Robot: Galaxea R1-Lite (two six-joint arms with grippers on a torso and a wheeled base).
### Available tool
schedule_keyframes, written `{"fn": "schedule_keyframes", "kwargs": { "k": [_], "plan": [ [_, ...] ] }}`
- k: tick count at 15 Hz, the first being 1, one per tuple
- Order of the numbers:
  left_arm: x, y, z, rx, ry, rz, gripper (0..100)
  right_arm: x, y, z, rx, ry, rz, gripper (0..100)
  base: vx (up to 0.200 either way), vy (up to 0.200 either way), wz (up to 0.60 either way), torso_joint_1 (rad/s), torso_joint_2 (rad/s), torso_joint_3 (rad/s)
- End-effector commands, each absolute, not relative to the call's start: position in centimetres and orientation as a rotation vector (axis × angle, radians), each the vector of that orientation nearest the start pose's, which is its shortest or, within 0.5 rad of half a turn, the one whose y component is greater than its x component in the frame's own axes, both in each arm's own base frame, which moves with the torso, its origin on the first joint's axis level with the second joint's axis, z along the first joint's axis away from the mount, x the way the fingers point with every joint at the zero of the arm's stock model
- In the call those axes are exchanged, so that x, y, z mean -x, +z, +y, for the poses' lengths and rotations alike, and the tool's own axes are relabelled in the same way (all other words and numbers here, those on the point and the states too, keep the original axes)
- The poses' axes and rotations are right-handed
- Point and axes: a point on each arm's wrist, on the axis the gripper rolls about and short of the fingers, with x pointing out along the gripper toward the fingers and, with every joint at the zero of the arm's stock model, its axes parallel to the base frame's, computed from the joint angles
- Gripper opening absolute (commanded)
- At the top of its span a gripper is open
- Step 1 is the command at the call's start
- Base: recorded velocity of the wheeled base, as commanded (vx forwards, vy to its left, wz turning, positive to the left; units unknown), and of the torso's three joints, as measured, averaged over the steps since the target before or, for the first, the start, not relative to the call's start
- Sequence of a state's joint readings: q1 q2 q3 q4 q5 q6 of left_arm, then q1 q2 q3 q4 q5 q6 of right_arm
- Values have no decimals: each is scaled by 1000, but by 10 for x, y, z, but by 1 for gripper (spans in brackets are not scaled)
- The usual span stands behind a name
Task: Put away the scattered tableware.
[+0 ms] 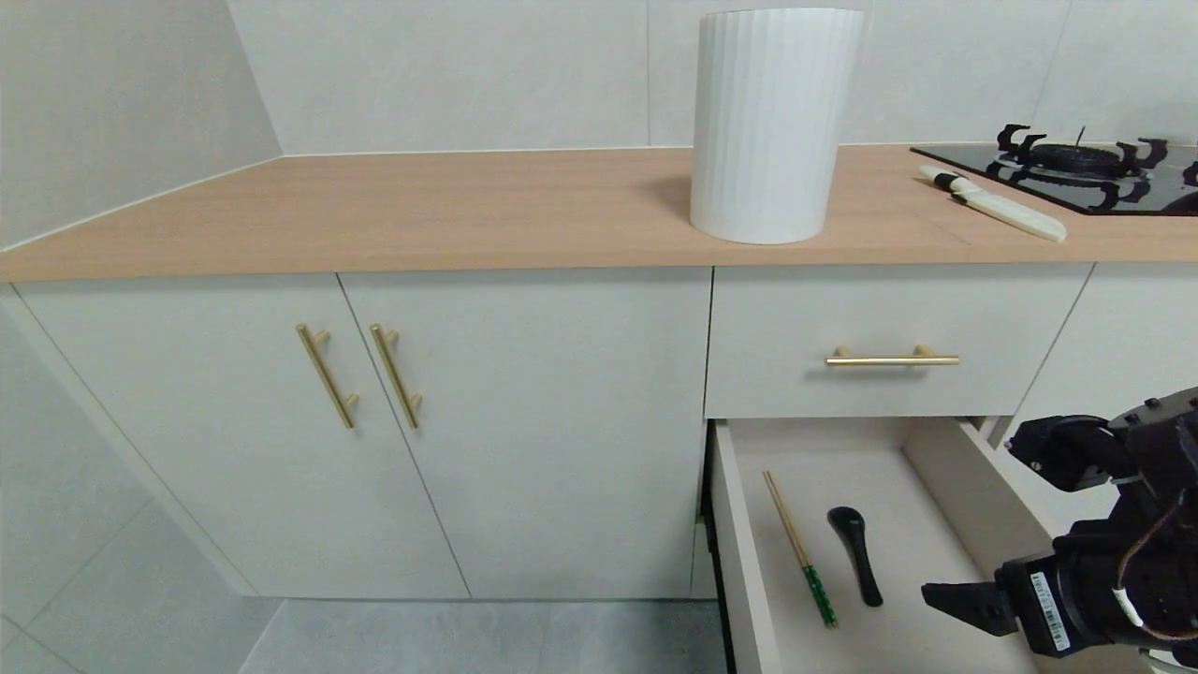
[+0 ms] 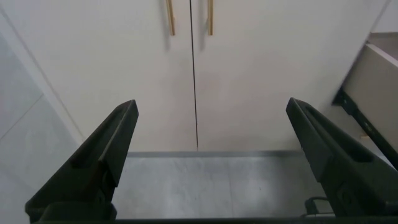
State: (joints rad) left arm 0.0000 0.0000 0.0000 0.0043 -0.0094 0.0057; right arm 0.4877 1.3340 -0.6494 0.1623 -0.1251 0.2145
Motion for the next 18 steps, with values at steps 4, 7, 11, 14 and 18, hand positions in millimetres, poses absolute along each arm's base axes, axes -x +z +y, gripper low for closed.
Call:
{"fn": "schedule_keyframes", "kwargs": {
  "k": [4,7,11,14,18],
  "plan": [
    [23,75,0,-6,-9,5,100,-156,160,87,75,282,852,100,-50,0,0,1,-1,3],
    [23,75,0,-6,-9,5,100,-141,150,91,206,358,963,100,0,0,0,0,0,0],
    [23,75,0,-6,-9,5,100,-122,129,93,374,470,1026,100,0,0,0,0,0,0],
    [23,75,0,-6,-9,5,100,-112,115,95,468,532,1075,100,0,0,0,0,0,0],
    [23,75,0,-6,-9,5,100,-114,101,97,518,534,1143,100,0,0,0,0,0,0]
  ]
}}
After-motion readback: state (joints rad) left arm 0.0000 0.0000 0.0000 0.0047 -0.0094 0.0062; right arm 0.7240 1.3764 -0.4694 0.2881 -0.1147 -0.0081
